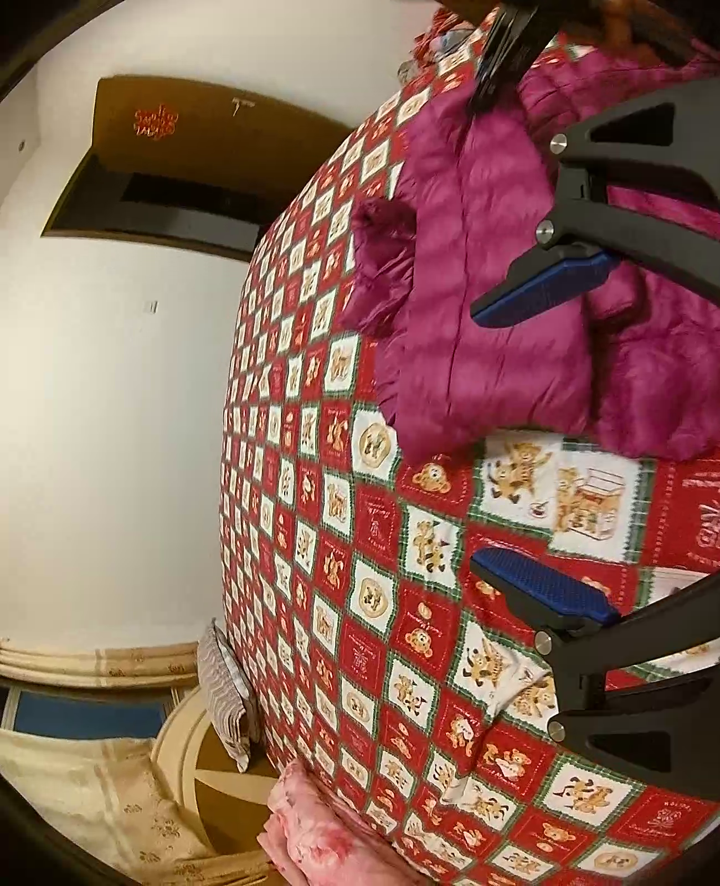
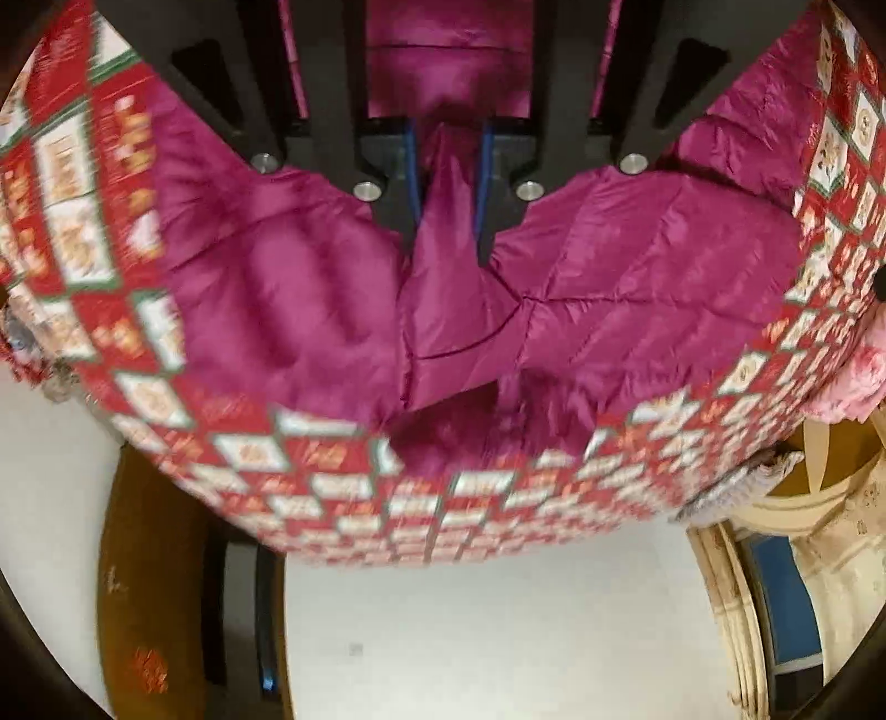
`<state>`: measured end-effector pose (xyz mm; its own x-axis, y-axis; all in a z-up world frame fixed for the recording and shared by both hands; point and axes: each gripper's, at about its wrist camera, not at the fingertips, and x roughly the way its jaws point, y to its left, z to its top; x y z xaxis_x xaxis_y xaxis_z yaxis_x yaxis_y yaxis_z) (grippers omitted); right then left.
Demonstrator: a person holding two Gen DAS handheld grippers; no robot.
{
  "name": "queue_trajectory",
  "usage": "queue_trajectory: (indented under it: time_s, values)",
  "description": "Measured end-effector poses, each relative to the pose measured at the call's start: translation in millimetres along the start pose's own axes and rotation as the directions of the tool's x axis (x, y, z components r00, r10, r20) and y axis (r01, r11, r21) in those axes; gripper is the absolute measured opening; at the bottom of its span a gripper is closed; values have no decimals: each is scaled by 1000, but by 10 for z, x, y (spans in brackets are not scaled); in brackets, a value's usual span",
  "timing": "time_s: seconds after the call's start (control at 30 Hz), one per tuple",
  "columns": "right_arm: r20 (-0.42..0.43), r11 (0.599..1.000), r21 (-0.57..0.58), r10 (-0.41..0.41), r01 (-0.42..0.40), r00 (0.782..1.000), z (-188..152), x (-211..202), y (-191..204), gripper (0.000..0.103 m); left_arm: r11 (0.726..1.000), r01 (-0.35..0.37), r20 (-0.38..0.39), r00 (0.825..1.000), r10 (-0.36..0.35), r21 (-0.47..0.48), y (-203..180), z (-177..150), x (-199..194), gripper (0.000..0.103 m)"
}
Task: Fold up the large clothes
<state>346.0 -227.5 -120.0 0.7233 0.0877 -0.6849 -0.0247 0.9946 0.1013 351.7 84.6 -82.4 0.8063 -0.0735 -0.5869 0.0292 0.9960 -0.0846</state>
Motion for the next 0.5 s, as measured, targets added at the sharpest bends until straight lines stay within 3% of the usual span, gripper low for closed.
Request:
queue_trajectory:
  time_s: [0.17, 0.27, 0.37, 0.5]
  values:
    - [-48, 999, -12, -41, 41, 998, -37, 143, -180, 18, 998, -51, -32, 998, 52, 36, -274, 62, 327, 82]
    - [-82, 999, -4, -44, 44, 996, -146, 327, -189, 18, 989, -121, -43, 991, 125, 89, -488, 22, 585, 82]
    - [-96, 998, -5, -66, 66, 993, -218, 383, -230, 18, 979, -165, -92, 980, 177, 121, -567, -69, 866, 82]
    - [-103, 998, -21, -66, 64, 993, -292, 428, -271, 21, 979, -166, -186, 965, 185, 115, -491, -299, 1223, 83]
